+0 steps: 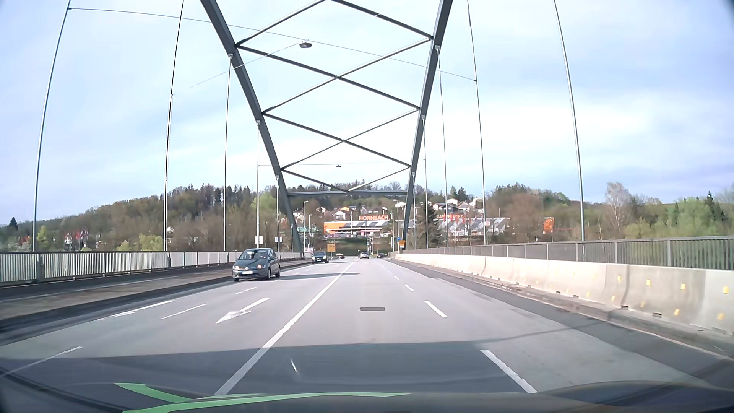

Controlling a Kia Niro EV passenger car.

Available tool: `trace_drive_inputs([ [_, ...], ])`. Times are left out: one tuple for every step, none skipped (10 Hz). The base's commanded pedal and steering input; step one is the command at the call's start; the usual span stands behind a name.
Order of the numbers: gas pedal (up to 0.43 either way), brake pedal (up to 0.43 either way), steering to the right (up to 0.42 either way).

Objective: Follow the waypoints while adhering to traffic rules and regulations

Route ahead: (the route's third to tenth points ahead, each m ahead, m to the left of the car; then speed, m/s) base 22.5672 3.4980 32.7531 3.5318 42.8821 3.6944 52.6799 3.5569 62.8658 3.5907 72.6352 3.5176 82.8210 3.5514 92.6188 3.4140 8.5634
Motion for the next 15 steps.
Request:
trace_drive_inputs([
  [0.110, 0.000, 0.002],
  [0.118, 0.000, 0.002],
  [0.118, 0.000, 0.002],
  [0.118, 0.000, 0.002],
  [0.118, 0.000, 0.002],
  [0.118, 0.000, 0.002],
  [0.118, 0.000, 0.002],
  [0.118, 0.000, 0.001],
  [0.118, 0.000, 0.001],
  [0.118, 0.000, 0.001],
  [0.118, 0.000, 0.000],
  [0.118, 0.000, 0.000],
  [0.118, 0.000, -0.001],
  [0.118, 0.000, -0.001],
  [0.118, 0.000, -0.001],
])
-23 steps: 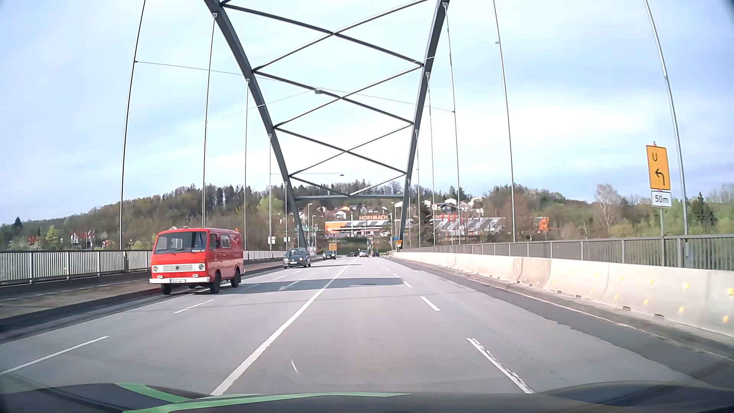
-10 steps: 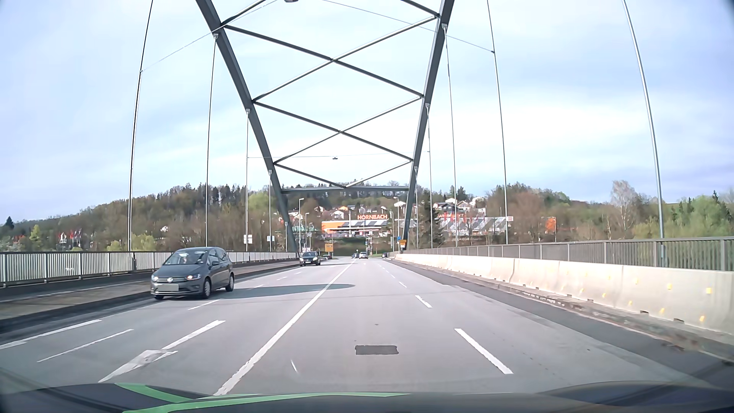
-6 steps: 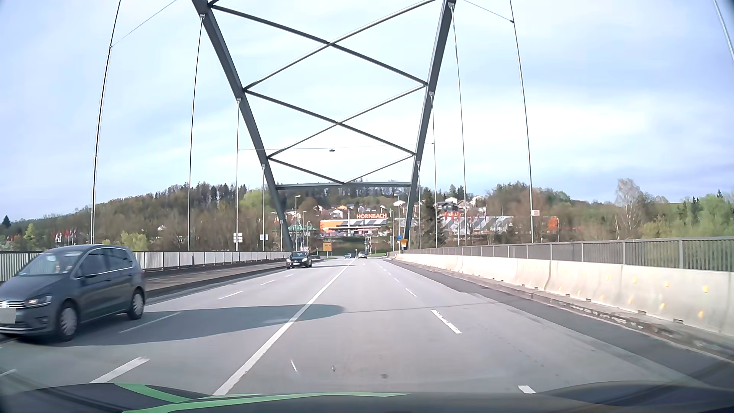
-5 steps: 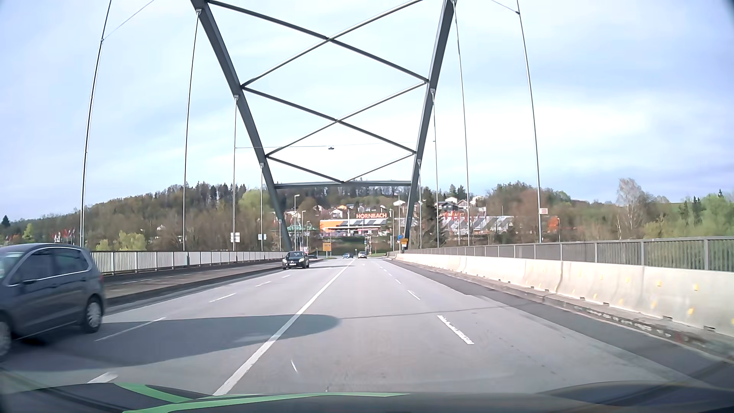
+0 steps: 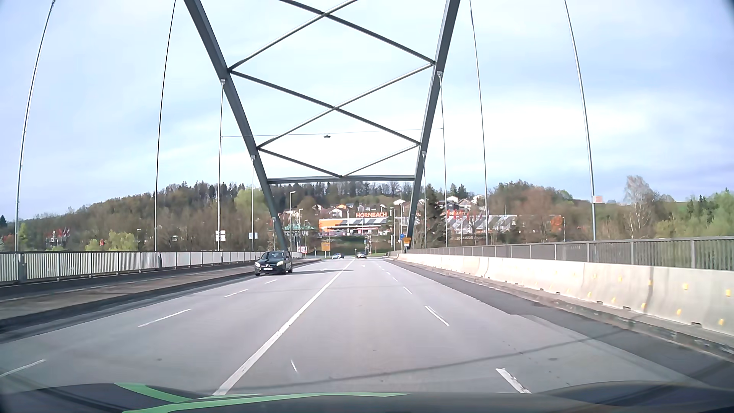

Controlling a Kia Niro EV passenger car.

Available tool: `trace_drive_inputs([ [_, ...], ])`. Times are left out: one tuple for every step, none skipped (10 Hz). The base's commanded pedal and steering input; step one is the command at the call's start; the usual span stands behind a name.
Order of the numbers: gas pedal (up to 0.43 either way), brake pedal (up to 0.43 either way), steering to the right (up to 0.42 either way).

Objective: Follow the waypoints while adhering to traffic rules and regulations

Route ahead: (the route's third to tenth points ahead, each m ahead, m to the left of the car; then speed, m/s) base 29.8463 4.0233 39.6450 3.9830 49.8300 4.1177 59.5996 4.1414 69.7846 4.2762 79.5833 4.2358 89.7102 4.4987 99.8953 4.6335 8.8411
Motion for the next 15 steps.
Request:
trace_drive_inputs([
  [0.118, 0.000, -0.001],
  [0.118, 0.000, -0.001],
  [0.118, 0.000, -0.002],
  [0.118, 0.000, -0.002],
  [0.118, 0.000, -0.002],
  [0.118, 0.000, -0.002],
  [0.118, 0.000, -0.002],
  [0.118, 0.000, -0.002],
  [0.110, 0.000, -0.002],
  [0.110, 0.000, -0.003],
  [0.110, 0.000, -0.002],
  [0.110, 0.000, -0.002],
  [0.098, 0.000, -0.003],
  [0.098, 0.000, -0.003],
  [0.098, 0.000, -0.003],
])
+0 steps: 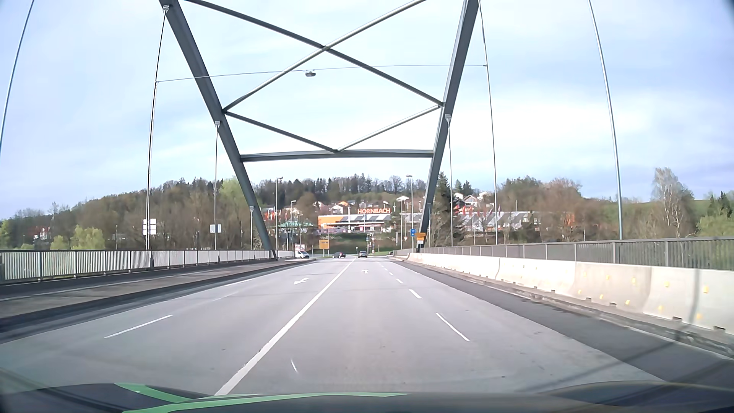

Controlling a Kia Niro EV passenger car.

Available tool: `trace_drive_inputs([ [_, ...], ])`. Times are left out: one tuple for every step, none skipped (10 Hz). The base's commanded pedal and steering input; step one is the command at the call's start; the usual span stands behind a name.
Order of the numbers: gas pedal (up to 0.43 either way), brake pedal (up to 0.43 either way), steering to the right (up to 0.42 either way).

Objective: Follow the waypoints while adhering to traffic rules and regulations

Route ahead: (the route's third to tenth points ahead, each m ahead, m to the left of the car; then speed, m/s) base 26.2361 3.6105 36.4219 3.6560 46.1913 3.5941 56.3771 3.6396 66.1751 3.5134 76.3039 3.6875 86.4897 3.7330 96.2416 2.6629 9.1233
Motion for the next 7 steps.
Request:
trace_drive_inputs([
  [0.098, 0.000, -0.004],
  [0.098, 0.000, -0.004],
  [0.087, 0.000, -0.004],
  [0.087, 0.000, -0.004],
  [0.087, 0.000, -0.004],
  [0.087, 0.000, -0.004],
  [0.079, 0.000, -0.005],
])
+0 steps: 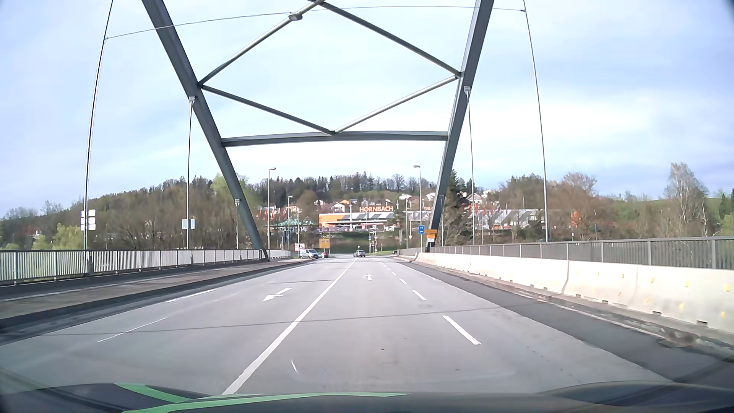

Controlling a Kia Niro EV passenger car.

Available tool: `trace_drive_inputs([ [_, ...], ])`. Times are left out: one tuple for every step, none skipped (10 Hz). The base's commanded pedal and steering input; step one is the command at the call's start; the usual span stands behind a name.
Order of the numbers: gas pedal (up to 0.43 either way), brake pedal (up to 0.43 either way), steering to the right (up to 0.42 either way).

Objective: Follow the waypoints while adhering to traffic rules and regulations

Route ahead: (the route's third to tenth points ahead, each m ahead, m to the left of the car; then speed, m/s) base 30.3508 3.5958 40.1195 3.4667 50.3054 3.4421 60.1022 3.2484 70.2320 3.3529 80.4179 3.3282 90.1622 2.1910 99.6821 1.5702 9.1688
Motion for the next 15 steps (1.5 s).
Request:
trace_drive_inputs([
  [0.079, 0.000, -0.005],
  [0.079, 0.000, -0.005],
  [0.079, 0.000, -0.005],
  [0.079, 0.000, -0.005],
  [0.079, 0.000, -0.004],
  [0.079, 0.000, -0.005],
  [0.079, 0.000, -0.004],
  [0.079, 0.000, -0.005],
  [0.079, 0.000, -0.005],
  [0.079, 0.000, -0.003],
  [0.079, 0.000, 0.000],
  [0.079, 0.000, 0.002],
  [0.079, 0.000, 0.003],
  [0.079, 0.000, 0.004],
  [0.079, 0.000, 0.005],
])
